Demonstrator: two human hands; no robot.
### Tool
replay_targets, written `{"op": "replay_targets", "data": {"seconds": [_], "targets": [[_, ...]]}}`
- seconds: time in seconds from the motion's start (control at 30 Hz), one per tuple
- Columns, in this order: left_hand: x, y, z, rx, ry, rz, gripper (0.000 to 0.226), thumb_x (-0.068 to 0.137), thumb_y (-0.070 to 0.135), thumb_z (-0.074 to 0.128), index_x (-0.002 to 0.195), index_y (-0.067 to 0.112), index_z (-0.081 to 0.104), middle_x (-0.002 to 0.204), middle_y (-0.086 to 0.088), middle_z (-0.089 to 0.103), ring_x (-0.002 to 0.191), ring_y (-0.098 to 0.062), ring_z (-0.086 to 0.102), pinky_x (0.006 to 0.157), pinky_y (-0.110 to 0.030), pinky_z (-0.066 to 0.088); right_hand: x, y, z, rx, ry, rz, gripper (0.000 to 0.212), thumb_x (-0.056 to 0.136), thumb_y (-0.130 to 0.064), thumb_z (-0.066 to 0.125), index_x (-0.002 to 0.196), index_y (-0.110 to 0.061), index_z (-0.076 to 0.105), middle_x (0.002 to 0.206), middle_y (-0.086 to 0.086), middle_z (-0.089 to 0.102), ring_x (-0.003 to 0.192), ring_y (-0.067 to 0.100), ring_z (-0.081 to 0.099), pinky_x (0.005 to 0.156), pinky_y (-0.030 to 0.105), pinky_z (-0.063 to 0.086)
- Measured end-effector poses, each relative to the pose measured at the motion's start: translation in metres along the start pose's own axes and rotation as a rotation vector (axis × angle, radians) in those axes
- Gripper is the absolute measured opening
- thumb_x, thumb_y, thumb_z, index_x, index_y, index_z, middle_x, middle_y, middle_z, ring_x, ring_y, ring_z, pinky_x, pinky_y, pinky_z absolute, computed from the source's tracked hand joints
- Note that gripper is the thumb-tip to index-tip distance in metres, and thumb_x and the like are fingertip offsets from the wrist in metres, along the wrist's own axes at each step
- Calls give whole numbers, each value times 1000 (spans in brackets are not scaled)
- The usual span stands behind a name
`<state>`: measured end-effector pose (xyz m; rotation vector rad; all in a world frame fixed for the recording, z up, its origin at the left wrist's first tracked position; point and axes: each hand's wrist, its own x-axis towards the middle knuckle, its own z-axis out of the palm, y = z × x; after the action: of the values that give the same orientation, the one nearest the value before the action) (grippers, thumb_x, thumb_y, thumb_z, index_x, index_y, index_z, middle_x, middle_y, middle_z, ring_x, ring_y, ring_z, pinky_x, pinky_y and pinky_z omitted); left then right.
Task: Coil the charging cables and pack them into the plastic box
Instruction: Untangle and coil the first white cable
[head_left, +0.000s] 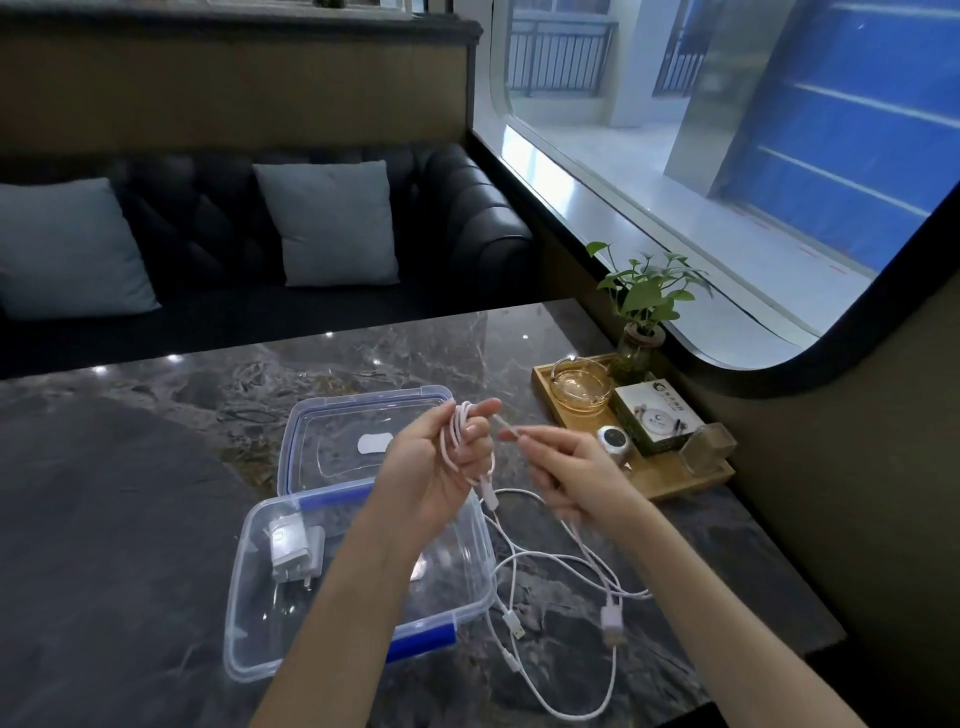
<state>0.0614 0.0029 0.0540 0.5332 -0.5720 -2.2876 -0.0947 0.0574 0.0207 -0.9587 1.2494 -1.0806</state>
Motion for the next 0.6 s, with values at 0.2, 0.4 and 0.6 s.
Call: {"op": "replay_targets", "data": {"seconds": [0.2,0.4,0.6], "targets": [[11,-5,3,318,61,116,37,99,22,27,91,1,56,46,4,55,36,-2,42,39,-13,33,-12,26,43,-33,-146,151,19,92,-32,49,85,-30,66,54,-1,41,38,11,29,35,23,23],[27,-7,-27,798,210,280,32,97,30,37,96,8,61,49,7,60,43,-1,45,50,-15,39,-22,8,54,-575,-156,77,26,98,-28,39,99,-18,62,66,-5,50,50,6,43,46,22,37],[22,-20,-41,1069,98,181,39,98,24,32,89,0,61,45,5,61,42,-1,54,48,-14,42,-28,-32,34,-1084,-128,-258,22,93,-25,50,95,-10,66,68,-11,56,51,0,50,52,14,41]]}}
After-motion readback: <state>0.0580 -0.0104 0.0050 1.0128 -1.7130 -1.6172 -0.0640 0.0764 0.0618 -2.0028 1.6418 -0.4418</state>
